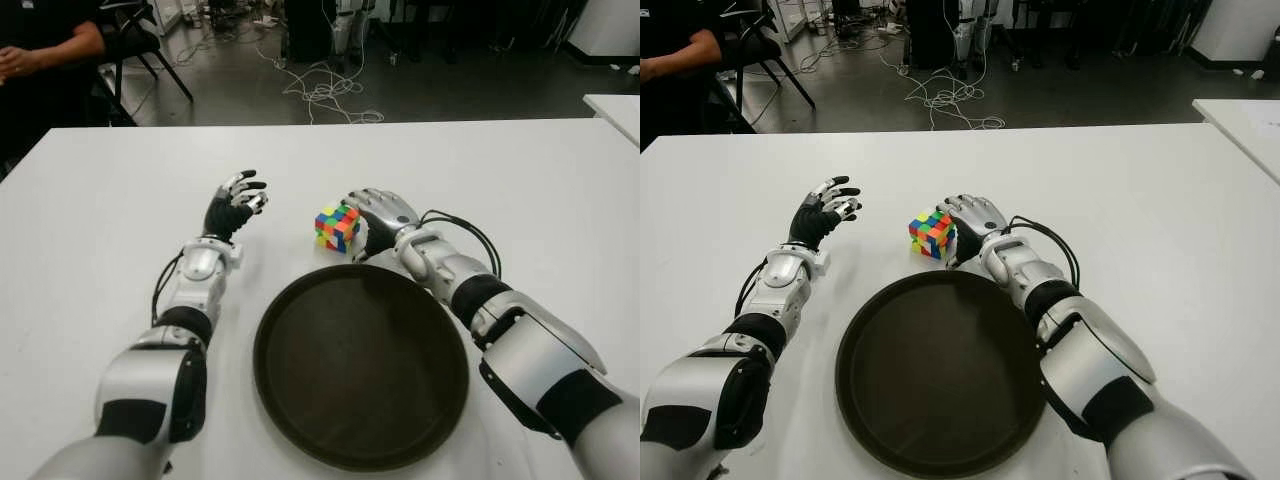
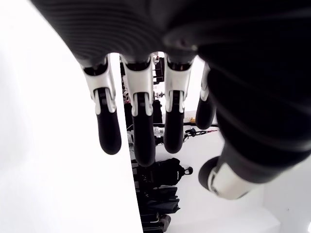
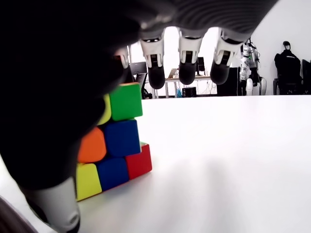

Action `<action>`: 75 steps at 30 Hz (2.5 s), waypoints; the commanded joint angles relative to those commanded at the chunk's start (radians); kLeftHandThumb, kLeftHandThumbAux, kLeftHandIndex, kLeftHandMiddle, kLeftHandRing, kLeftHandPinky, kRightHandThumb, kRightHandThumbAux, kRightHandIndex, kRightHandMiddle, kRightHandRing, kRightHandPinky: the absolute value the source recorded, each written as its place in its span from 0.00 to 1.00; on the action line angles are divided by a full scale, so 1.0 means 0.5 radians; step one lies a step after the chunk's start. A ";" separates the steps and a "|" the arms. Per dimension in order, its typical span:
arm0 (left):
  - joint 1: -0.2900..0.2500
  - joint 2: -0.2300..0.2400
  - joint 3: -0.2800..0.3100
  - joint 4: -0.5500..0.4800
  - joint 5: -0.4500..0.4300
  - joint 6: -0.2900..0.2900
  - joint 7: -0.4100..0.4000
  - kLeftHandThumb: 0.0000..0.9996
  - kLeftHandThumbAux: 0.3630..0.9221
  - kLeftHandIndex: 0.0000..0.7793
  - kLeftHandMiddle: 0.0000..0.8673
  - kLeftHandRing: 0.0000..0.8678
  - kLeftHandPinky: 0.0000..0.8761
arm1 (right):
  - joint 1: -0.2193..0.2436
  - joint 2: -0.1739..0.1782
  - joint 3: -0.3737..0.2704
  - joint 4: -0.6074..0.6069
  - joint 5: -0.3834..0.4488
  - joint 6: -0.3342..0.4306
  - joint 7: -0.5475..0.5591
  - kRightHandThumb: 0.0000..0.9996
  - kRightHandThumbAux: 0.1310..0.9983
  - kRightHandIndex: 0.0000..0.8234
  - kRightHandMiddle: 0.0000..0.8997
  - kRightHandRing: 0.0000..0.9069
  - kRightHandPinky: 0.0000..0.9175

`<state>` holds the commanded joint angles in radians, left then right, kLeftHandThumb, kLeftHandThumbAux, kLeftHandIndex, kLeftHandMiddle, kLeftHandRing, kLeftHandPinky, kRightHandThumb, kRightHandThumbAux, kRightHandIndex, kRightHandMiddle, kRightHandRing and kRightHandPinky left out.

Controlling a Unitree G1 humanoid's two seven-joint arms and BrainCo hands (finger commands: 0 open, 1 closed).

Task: Pick up the Rubik's Cube and put it in the plate

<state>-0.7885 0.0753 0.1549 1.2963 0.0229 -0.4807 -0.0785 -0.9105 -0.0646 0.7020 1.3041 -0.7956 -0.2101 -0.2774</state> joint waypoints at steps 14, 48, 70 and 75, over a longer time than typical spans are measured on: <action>0.000 0.007 -0.033 0.001 0.043 -0.014 0.059 0.30 0.69 0.26 0.35 0.38 0.38 | 0.026 0.022 0.016 0.004 0.006 -0.016 -0.005 0.00 0.74 0.00 0.00 0.00 0.00; -0.004 -0.006 -0.034 -0.002 0.041 -0.037 0.043 0.33 0.73 0.27 0.34 0.37 0.37 | 0.081 0.086 0.154 0.029 -0.042 0.030 0.029 0.00 0.73 0.00 0.00 0.00 0.00; -0.009 -0.013 -0.026 0.001 0.031 -0.019 0.035 0.32 0.72 0.25 0.32 0.36 0.37 | 0.086 0.081 0.196 0.034 -0.046 -0.005 0.003 0.00 0.77 0.00 0.00 0.00 0.00; -0.011 -0.011 -0.036 0.003 0.044 -0.014 0.057 0.29 0.71 0.24 0.33 0.36 0.37 | 0.086 0.082 0.206 0.034 -0.044 -0.011 -0.006 0.00 0.77 0.00 0.00 0.00 0.00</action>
<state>-0.7938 0.0696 0.1368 1.2978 0.0451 -0.4878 -0.0500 -0.8672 -0.0236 0.8052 1.3214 -0.8175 -0.2156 -0.2805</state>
